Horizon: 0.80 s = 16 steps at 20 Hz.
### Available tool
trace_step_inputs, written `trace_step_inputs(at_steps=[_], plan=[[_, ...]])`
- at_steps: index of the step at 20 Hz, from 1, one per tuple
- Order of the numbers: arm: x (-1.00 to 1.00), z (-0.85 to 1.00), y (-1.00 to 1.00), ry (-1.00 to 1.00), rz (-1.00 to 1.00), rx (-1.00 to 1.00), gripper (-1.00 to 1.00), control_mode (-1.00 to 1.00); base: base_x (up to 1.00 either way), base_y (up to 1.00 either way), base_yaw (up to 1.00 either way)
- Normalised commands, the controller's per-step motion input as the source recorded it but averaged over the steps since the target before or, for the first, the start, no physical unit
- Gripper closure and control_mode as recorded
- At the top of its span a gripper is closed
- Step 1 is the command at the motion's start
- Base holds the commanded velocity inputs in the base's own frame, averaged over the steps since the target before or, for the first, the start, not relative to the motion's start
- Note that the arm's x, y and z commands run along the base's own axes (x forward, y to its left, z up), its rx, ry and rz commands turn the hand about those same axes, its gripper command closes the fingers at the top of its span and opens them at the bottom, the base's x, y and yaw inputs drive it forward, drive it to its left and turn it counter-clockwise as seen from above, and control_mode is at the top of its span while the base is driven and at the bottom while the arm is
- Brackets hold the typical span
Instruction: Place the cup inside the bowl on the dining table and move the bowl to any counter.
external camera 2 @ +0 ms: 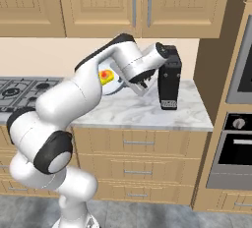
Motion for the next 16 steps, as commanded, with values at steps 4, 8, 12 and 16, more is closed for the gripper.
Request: trace_step_inputs(at_steps=[4, 8, 12, 16], plan=[[0.0, -0.49, 0.0, 0.38, -0.23, -0.12, 1.0, -1.0, 0.0, 0.0, 0.0], [0.0, -0.14, 0.04, 0.25, -0.18, -0.03, 1.0, -1.0, 0.0, 0.0, 0.0], [0.0, 0.0, 0.16, 0.02, -0.11, 0.0, 1.0, -1.0, 0.0, 0.0, 0.0], [0.0, 0.01, 0.13, 0.0, -0.1, 0.05, 1.0, -1.0, 0.0, 0.0, 0.0]])
